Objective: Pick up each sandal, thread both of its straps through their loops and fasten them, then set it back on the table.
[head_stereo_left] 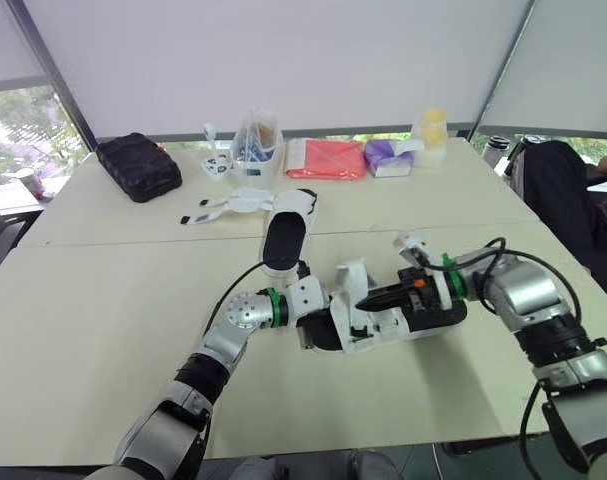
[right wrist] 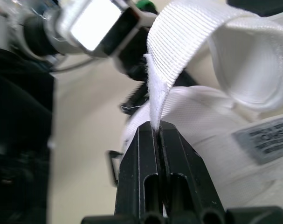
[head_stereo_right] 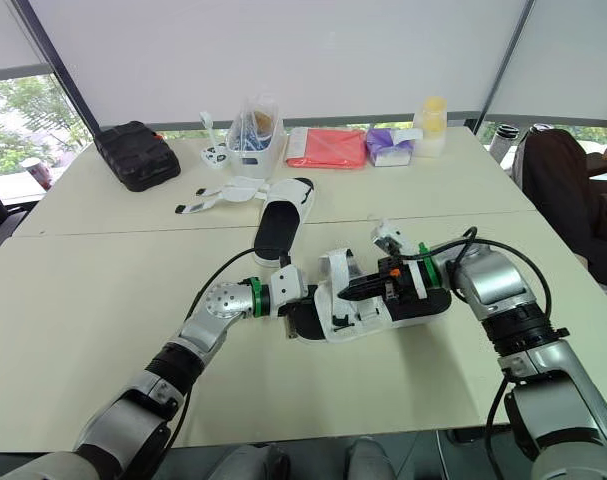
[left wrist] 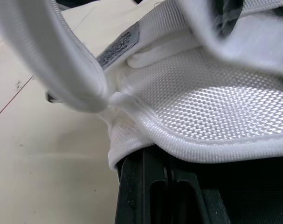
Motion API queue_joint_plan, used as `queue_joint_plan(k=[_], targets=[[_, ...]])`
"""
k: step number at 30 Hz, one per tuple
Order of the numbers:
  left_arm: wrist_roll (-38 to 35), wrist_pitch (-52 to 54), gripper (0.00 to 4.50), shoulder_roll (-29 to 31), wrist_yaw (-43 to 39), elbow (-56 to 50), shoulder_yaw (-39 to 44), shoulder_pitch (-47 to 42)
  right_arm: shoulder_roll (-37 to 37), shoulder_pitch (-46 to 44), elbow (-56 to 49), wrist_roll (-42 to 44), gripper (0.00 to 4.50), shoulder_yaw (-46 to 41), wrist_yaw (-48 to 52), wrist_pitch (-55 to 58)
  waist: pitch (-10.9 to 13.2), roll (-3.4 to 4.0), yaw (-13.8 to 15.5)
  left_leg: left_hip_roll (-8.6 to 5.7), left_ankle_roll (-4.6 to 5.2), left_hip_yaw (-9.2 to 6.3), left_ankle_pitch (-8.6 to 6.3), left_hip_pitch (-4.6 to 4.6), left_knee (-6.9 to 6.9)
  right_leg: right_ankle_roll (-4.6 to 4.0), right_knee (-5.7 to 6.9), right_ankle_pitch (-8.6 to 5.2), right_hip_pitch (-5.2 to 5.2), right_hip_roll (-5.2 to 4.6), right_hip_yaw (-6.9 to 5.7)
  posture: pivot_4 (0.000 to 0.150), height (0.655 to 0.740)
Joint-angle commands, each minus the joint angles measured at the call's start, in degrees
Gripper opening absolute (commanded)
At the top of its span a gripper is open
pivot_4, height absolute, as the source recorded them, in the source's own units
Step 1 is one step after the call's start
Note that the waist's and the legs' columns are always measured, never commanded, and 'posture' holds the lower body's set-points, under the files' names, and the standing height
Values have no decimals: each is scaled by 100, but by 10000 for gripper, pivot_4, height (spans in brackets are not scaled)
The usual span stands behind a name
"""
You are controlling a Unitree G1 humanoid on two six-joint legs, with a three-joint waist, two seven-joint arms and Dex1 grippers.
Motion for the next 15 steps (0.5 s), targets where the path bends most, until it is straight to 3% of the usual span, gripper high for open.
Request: queue_joint_plan(k=[1,6,15], targets=[[262,225,0,-15,19,324,-189,166,-7,33,-111,-196,214,131,92,-263,0,0,5,0,0,0,0,0,0,0,0,0,0,0,0,1500,7400],[266,225,0,-16,37,307,-190,184,-289,226,-439,-415,214,419,579,-665,0,1,11,-1,0,-2,0,-1,0,0,0,0,0,0,-1,1500,7400],[257,242,0,-32,50,275,-192,217,-408,129,-11,-753,214,372,882,-1515,-1,1,11,-2,1,-2,-1,3,0,1,-2,0,7,-1,-2,1500,7400]])
